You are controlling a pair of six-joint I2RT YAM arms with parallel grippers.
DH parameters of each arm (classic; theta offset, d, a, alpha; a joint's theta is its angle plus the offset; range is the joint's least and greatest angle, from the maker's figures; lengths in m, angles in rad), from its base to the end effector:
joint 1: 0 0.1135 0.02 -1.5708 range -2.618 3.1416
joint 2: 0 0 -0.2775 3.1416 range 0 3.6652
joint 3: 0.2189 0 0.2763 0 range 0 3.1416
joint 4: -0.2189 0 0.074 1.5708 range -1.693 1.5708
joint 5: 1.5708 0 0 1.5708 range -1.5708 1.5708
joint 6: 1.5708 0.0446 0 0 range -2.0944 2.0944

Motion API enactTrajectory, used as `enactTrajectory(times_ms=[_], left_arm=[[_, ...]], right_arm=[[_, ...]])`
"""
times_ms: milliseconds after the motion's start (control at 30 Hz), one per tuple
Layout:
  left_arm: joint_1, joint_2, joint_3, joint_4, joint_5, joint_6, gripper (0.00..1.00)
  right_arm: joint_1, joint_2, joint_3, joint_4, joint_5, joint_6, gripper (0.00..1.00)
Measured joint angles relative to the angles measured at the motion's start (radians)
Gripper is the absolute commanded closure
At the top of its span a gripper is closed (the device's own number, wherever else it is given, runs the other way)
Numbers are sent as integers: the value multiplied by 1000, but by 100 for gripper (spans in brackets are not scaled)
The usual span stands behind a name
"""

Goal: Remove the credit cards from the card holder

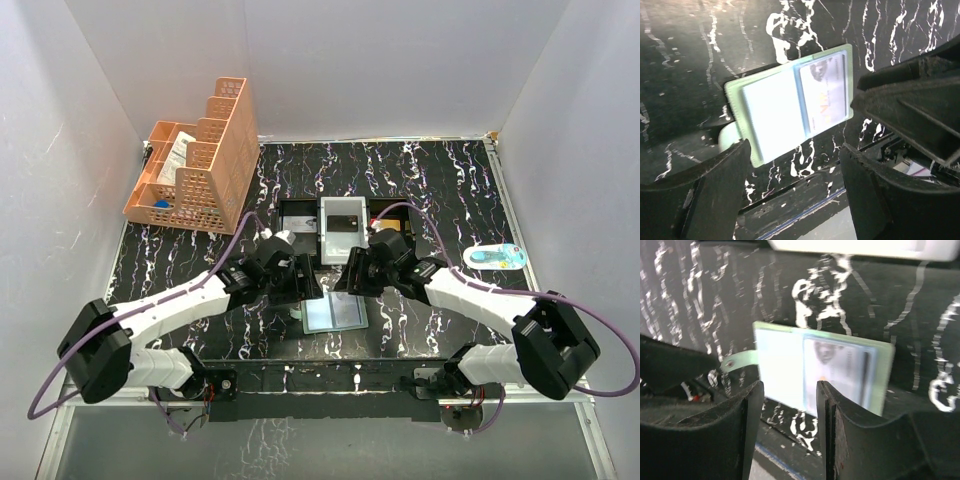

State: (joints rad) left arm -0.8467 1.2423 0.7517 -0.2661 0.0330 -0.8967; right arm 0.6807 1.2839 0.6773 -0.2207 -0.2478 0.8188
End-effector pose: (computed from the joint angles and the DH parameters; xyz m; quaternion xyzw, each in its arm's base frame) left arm 0.1863 -0.2129 0.2206 -0.0164 0.9180 -0.3127 0.2431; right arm 0.2081 0.1826 0.1889 0.0190 0.9254 0.3299 0.1853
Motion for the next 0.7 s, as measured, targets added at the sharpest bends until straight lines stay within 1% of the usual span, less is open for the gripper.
enactTrajectory(times_ms=[133,267,433,700], left_arm=[[0,74,3,68,86,15,29],[0,143,23,83,132,36,29],[0,180,39,77,132,57,29],[0,195,39,52,113,75,31]], right_arm=[[-12,-15,-9,-61,100,14,55],[-16,-15,-17,-84,134,23,48],[-16,-14,-21,-89,109,15,45],[-16,9,-21,-80,58,-6,45]])
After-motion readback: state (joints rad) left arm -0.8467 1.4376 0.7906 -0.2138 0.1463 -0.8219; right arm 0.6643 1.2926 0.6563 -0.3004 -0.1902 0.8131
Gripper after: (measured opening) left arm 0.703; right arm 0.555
